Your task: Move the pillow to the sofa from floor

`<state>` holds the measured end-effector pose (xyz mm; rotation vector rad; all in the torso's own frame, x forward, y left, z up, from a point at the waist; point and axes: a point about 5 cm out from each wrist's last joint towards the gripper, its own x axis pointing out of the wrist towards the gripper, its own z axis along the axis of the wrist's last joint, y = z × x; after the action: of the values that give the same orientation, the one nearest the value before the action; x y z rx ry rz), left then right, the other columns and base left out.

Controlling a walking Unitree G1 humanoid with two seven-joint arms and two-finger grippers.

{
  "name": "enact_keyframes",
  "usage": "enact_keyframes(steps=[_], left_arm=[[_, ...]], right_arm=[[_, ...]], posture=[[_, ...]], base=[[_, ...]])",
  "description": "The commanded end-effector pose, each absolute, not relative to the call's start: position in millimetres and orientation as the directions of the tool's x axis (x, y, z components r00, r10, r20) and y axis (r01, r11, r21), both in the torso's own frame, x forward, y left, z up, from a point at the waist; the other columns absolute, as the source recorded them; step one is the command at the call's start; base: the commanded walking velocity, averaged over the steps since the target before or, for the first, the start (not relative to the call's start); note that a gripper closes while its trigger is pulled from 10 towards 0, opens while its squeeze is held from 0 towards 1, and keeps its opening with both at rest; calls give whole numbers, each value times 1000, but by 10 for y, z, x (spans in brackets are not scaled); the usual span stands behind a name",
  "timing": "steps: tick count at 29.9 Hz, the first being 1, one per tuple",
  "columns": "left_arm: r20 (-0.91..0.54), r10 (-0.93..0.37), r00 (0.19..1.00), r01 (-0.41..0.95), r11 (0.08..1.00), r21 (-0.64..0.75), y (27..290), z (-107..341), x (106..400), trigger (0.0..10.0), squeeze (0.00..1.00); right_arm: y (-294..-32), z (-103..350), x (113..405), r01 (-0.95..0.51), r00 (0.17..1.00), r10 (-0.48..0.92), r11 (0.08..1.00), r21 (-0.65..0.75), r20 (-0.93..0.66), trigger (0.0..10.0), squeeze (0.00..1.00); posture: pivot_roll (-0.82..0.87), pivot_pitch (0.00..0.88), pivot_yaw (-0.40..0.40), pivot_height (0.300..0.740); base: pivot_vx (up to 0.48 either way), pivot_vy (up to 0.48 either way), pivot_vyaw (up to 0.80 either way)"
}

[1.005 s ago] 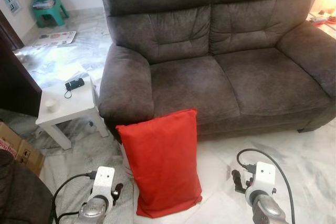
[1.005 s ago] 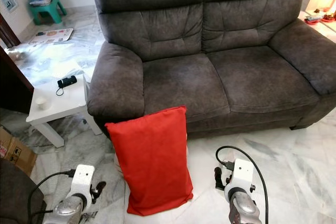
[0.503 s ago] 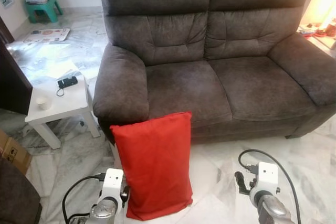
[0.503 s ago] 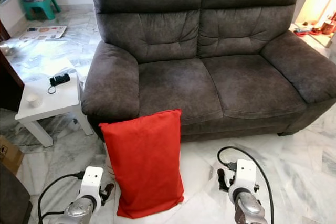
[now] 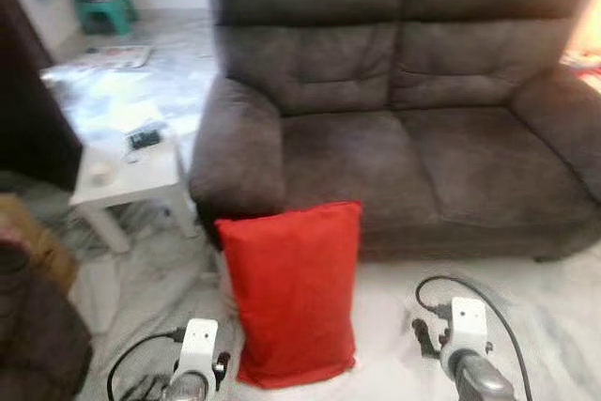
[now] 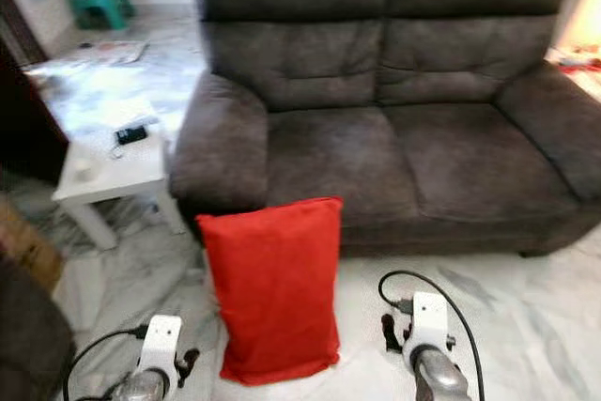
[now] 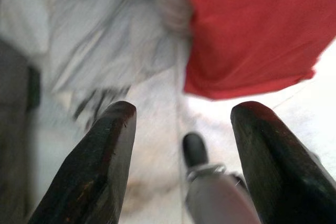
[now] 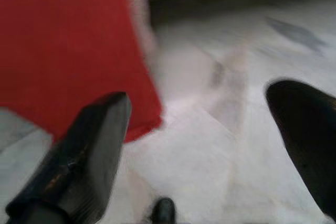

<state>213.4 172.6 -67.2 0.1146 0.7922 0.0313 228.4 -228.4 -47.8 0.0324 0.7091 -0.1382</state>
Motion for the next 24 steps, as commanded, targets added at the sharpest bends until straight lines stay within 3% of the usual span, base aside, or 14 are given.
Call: enact_keyframes(steps=[1, 5, 15, 19, 24], left_arm=[[-727, 83, 682, 14, 992, 127, 1750, -703, 2087, 10000, 0], [-730, 81, 679, 15, 992, 124, 1736, -709, 2080, 10000, 0], [-737, 52, 674, 45, 993, 111, 1660, -726, 2062, 10000, 0], [-726, 46, 687, 71, 989, 130, 1665, -707, 2089, 10000, 0], [-727, 51, 684, 64, 989, 130, 1693, -707, 2087, 10000, 0]], right_arm=[[-2329, -542, 2164, 135, 727, -125, 990, -37, -676, 10000, 0], [-2356, -559, 2123, 151, 719, -127, 988, -25, -683, 10000, 0], [-2342, -549, 2139, 112, 729, -113, 993, -46, -675, 10000, 0], [-2347, -542, 2145, 113, 733, -114, 993, -46, -671, 10000, 0], [-2346, -538, 2154, 125, 733, -115, 992, -33, -671, 10000, 0]], posture=[[-138, 0, 21, 740], [-139, 0, 20, 740], [-148, 0, 20, 740], [-146, 0, 17, 740], [-139, 3, 13, 740]], base=[[0, 0, 0], [0, 0, 0], [291, 0, 0], [300, 0, 597], [304, 0, 0]])
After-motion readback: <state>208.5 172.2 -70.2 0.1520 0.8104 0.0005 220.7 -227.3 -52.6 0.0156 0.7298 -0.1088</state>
